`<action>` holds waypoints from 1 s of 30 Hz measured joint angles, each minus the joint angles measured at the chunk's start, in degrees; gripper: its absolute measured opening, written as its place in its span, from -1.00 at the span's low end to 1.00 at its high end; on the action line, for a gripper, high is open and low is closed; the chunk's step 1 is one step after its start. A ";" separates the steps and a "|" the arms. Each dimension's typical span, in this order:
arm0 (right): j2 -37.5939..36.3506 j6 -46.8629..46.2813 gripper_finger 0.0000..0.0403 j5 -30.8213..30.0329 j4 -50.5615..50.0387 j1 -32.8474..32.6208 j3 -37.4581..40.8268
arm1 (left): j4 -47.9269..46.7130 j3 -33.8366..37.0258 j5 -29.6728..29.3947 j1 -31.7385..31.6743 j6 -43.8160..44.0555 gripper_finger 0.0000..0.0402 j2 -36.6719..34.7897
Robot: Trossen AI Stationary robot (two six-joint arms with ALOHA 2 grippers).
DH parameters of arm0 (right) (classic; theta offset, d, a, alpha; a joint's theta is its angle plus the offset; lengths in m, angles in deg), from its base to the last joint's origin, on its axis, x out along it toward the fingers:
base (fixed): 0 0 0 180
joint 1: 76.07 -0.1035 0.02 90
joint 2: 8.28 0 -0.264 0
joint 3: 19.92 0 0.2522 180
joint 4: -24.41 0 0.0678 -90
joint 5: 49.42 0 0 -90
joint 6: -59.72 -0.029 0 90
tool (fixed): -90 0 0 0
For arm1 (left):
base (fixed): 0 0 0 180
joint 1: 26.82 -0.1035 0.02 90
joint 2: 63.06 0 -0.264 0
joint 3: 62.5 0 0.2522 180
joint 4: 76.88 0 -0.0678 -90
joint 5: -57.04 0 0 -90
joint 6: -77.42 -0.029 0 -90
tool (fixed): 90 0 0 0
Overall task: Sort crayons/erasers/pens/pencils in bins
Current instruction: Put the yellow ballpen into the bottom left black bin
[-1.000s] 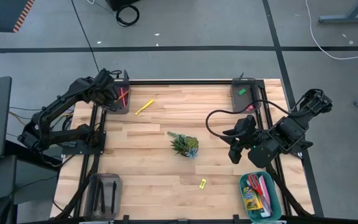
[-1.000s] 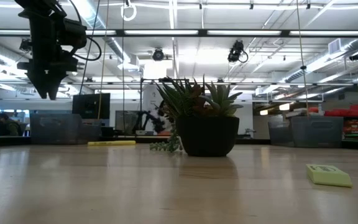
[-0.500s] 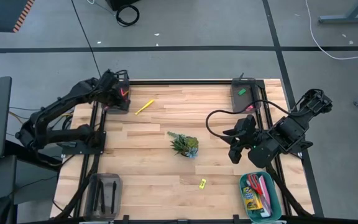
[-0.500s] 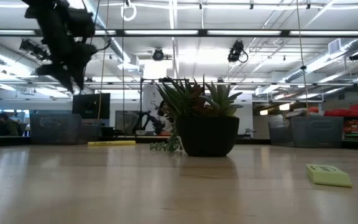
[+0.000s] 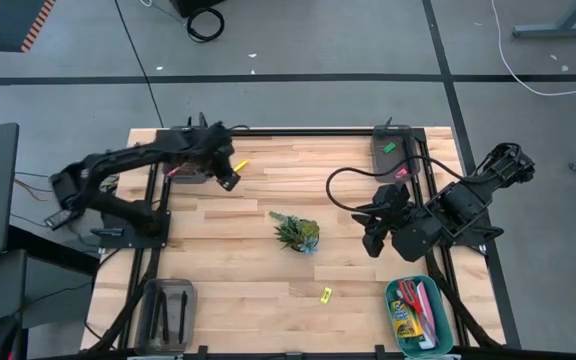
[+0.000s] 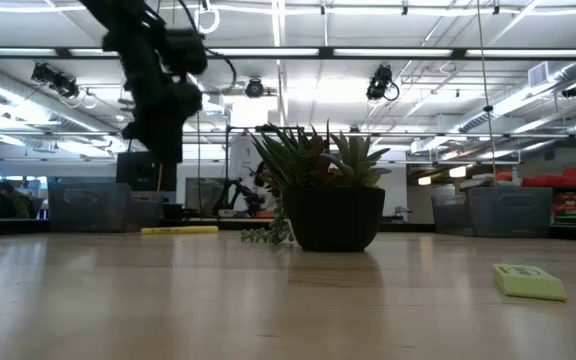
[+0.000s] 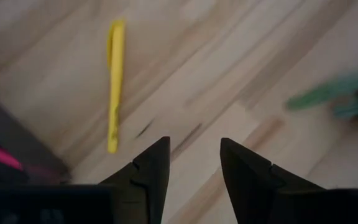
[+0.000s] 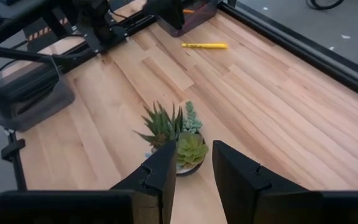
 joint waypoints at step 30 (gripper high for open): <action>0.00 -4.23 -0.45 2.11 0.07 0.00 0.00 | -11.07 -13.99 -6.05 -7.63 -13.48 -0.15 29.34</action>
